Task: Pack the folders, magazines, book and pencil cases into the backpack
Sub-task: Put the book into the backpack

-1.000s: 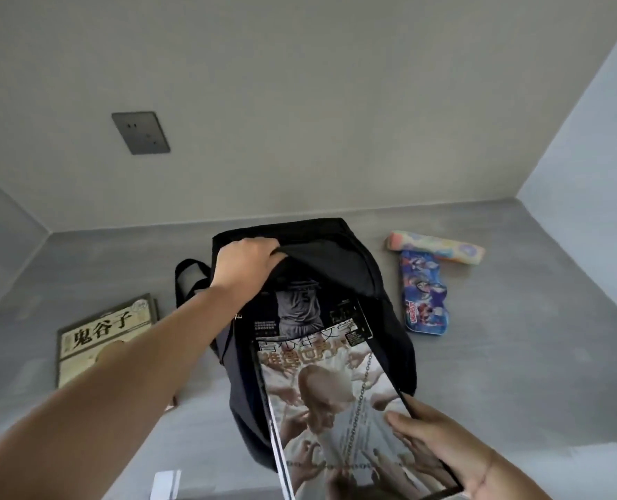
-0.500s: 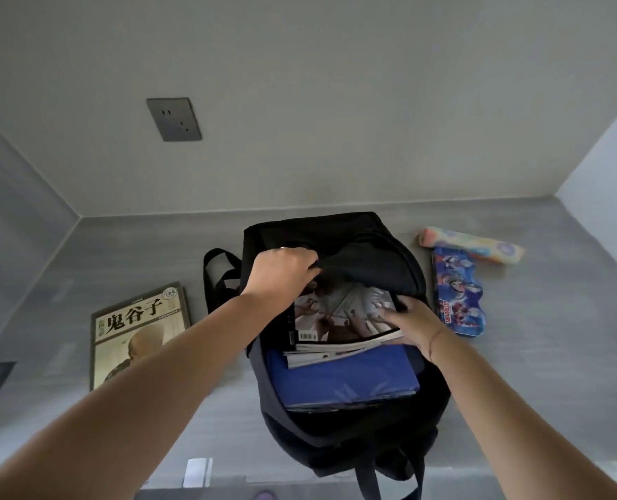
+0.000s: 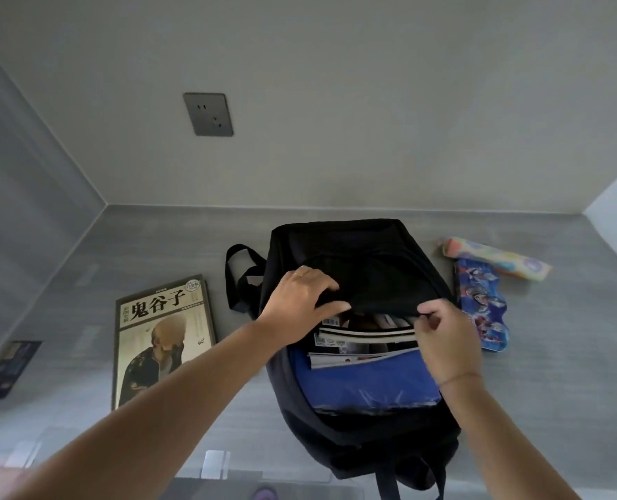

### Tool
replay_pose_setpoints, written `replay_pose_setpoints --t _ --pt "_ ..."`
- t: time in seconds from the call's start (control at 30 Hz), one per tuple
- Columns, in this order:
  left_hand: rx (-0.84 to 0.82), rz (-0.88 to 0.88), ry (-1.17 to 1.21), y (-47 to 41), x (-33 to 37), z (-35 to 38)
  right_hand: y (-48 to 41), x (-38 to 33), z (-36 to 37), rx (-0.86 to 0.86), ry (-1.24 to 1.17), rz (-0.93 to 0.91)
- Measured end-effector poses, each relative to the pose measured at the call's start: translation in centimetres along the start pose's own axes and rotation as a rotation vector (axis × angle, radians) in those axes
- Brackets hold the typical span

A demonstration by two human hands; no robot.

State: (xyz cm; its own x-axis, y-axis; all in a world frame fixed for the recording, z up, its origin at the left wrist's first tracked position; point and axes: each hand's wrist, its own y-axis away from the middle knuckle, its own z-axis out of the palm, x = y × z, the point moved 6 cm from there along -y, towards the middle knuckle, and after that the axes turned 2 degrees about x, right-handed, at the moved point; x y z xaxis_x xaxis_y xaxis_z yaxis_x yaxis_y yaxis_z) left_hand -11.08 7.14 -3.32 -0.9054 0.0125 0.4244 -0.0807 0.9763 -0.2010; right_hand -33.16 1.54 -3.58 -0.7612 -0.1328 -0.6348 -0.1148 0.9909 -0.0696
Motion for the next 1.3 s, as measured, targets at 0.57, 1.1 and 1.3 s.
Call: replay_pose_setpoints --t 0.57,1.1,1.3 --pt "0.337 -1.367 0.219 23.3 -26.9 -4.9 11.0 -18.5 28.2 -0.798 -0.123 0.230" --pt "0.387 -1.510 1.039 24.1 -29.1 -2.1 10.7 -17.3 32.3 -0.854 -0.288 0.433" --pt "0.432 -1.306 1.075 21.5 -26.0 -4.6 10.0 -18.4 26.5 -0.845 -0.506 0.240"
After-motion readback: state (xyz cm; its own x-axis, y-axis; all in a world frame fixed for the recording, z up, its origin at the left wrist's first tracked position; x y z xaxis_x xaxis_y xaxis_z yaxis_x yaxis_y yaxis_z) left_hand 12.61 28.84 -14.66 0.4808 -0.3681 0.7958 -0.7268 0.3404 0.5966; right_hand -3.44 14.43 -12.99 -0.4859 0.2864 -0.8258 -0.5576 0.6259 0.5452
